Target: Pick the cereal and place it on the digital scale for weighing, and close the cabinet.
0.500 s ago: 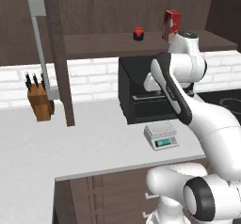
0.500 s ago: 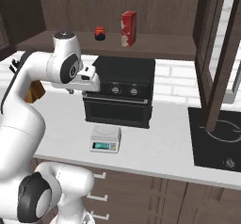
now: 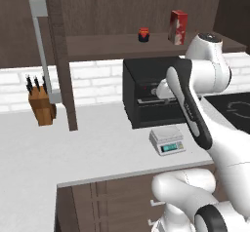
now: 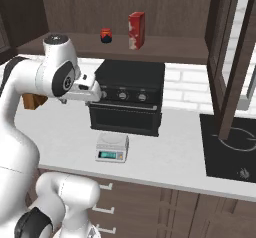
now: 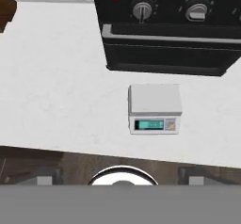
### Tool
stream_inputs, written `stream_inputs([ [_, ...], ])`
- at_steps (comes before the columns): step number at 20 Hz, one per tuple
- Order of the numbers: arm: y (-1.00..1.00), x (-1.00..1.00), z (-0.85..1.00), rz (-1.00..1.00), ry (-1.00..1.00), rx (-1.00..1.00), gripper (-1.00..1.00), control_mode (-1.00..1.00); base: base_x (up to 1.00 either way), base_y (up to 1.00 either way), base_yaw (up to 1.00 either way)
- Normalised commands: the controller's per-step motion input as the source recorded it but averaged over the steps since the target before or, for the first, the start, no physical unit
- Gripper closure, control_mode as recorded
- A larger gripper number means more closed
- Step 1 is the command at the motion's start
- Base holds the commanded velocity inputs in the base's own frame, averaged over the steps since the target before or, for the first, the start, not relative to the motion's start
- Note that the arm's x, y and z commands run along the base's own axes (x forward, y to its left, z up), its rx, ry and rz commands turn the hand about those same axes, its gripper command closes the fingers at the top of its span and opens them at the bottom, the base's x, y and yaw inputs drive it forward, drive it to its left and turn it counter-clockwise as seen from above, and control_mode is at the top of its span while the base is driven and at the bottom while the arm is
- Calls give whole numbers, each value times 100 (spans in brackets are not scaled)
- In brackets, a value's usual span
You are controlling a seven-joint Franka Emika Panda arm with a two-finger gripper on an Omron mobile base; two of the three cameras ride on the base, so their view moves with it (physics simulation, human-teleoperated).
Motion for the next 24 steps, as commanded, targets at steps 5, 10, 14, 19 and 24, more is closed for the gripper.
stream_inputs([
  [5,-31,-64,61,-7,-20,1,-100,-100,0,0,0],
  [10,-30,-36,77,-10,-22,0,-100,-100,0,0,0],
  [14,-33,-6,84,-9,-25,0,-100,-100,0,0,0],
  [19,-26,1,64,-3,-25,0,-100,-100,0,0,0],
  [24,-22,16,43,0,-32,0,-100,-100,0,0,0],
])
